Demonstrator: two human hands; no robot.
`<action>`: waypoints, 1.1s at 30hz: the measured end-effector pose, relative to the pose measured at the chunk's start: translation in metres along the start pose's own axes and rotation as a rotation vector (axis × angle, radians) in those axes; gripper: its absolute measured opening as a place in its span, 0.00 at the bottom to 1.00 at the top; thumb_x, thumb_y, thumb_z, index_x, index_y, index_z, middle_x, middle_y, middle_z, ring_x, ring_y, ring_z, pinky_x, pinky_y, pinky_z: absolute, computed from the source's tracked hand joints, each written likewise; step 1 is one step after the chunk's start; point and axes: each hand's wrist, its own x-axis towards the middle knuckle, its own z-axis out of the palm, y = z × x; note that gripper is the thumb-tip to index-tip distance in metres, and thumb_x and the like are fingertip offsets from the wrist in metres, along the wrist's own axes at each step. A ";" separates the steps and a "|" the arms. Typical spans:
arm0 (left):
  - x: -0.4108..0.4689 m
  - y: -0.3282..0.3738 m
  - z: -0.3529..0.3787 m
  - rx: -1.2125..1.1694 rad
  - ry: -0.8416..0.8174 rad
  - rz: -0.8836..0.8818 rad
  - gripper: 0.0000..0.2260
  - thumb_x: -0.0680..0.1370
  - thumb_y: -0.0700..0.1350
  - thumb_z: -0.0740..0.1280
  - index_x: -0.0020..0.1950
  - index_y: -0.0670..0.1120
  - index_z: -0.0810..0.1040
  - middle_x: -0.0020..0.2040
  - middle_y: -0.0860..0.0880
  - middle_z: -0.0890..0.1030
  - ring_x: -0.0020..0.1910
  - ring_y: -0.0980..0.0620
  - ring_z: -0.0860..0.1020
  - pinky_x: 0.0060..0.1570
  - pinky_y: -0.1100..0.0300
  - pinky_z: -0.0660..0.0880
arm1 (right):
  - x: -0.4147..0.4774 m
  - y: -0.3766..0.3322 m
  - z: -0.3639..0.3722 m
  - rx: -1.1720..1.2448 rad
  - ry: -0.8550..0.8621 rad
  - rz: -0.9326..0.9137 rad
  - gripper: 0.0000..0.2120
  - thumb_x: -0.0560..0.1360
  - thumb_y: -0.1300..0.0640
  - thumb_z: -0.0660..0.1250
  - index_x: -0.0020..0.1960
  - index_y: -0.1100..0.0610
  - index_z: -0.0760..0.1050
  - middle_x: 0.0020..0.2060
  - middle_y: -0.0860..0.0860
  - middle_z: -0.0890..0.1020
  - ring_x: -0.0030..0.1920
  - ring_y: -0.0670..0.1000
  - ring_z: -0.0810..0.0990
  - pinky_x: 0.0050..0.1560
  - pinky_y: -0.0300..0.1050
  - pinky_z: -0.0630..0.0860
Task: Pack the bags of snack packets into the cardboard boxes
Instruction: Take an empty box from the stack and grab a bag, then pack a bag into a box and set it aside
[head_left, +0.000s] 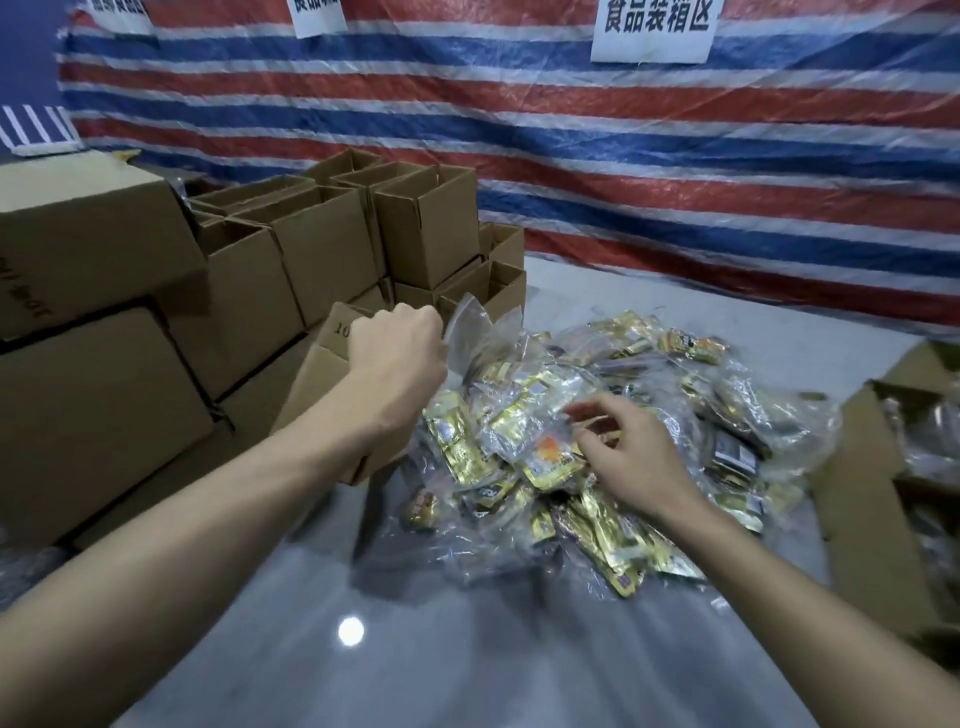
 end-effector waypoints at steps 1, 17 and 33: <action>-0.009 0.010 -0.013 0.017 0.023 0.036 0.17 0.75 0.41 0.65 0.33 0.48 0.59 0.35 0.48 0.69 0.38 0.42 0.71 0.39 0.53 0.64 | -0.004 -0.002 -0.005 -0.007 0.011 -0.016 0.10 0.78 0.55 0.66 0.58 0.46 0.77 0.50 0.38 0.80 0.50 0.39 0.79 0.51 0.44 0.79; -0.130 0.067 -0.001 -0.554 -0.455 0.430 0.06 0.69 0.44 0.74 0.36 0.50 0.77 0.35 0.53 0.79 0.36 0.55 0.77 0.38 0.51 0.78 | -0.111 0.048 -0.071 -0.109 -0.063 0.430 0.27 0.73 0.52 0.71 0.69 0.45 0.65 0.62 0.53 0.74 0.54 0.50 0.78 0.52 0.48 0.77; -0.153 0.095 0.095 -0.638 -0.357 0.433 0.12 0.76 0.35 0.65 0.53 0.51 0.77 0.53 0.54 0.79 0.54 0.53 0.75 0.55 0.55 0.74 | -0.157 0.064 -0.057 -0.214 -0.455 0.629 0.04 0.74 0.59 0.62 0.46 0.60 0.71 0.38 0.56 0.78 0.33 0.55 0.77 0.30 0.46 0.74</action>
